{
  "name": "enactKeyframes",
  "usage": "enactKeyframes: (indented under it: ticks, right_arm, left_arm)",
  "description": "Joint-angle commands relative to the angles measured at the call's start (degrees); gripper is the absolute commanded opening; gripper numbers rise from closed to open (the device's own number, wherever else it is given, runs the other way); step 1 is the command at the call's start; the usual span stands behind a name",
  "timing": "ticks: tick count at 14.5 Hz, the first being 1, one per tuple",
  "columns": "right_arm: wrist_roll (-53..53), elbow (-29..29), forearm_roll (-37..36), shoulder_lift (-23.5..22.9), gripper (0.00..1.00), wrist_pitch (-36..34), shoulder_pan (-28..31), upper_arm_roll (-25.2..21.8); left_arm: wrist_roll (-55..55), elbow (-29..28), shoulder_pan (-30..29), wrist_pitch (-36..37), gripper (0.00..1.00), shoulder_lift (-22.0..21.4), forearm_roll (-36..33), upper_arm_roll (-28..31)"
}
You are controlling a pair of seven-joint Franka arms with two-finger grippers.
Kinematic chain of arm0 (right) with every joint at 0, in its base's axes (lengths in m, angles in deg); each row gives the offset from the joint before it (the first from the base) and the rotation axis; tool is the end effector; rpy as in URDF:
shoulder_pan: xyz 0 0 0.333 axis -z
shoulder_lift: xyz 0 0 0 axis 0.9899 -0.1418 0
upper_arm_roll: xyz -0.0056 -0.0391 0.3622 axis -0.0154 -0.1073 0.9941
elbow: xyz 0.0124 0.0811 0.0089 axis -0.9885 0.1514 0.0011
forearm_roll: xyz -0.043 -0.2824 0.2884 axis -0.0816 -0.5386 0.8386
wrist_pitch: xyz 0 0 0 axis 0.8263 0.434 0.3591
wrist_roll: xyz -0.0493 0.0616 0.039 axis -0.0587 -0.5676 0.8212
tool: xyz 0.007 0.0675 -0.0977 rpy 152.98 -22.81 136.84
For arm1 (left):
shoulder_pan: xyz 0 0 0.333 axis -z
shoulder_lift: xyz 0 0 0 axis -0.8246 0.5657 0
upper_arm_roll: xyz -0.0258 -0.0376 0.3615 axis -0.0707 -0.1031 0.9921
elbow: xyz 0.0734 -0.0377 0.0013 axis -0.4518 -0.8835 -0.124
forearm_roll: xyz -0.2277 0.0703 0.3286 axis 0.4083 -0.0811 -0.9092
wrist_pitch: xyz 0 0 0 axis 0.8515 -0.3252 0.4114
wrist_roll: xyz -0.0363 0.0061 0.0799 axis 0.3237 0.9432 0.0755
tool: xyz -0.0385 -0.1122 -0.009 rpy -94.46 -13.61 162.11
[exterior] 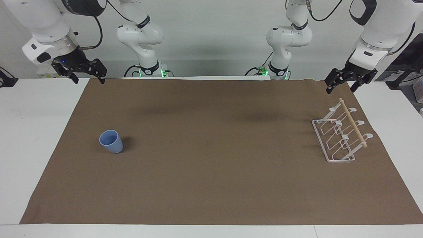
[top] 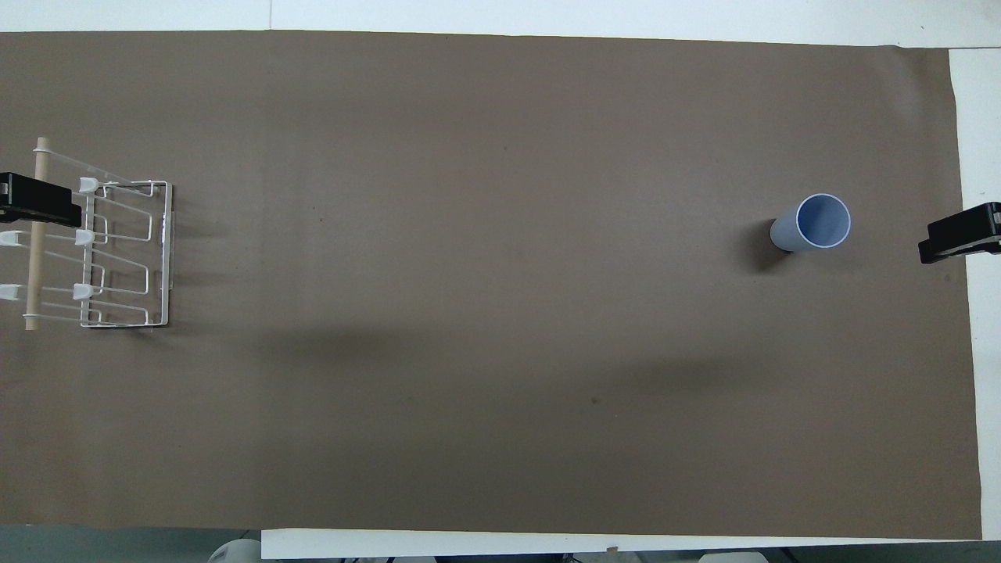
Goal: Hang cup on cup holder
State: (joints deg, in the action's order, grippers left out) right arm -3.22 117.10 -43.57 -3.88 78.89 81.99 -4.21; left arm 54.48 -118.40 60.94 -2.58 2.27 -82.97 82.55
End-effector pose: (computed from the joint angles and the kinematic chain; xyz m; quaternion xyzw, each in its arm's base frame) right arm 0.5328 -0.0519 0.6683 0.9981 -0.0010 -0.0602 0.0124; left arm 0.5374 -0.0491 0.6627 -0.9995 0.0268 -0.0100 0.0125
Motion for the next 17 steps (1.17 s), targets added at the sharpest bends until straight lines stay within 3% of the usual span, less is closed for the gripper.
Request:
enactKeyframes:
  ticks: [1, 6, 9, 12, 17]
  right_arm:
    - [-1.0, -1.0, 0.9, -0.7, 1.00, 0.3, 0.2, 0.2]
    - [-0.1, -0.4, 1.1, -0.4, 1.00, 1.8, 0.2, -0.4]
    - [1.4, 3.4, 1.1, -1.1, 1.00, 8.4, 0.4, -0.1]
    - [7.5, 11.9, 1.6, -2.7, 1.00, 19.9, 0.9, -0.6]
    - [12.5, 13.8, 5.6, -9.8, 1.00, 30.5, 2.3, -1.0]
  left_arm:
    - [-1.1, -0.4, 0.0, 0.6, 1.00, -0.9, 0.2, 0.1]
    - [-1.1, -0.4, 0.0, 0.5, 1.00, -0.9, 0.0, 0.1]
    - [-0.7, -0.4, 0.1, 0.6, 1.00, -0.9, 0.0, 0.0]
    - [-0.5, -0.4, 0.0, 0.8, 1.00, -0.9, 0.0, 0.1]
    - [-0.6, -0.4, 0.0, 0.9, 1.00, -0.9, -0.2, 0.1]
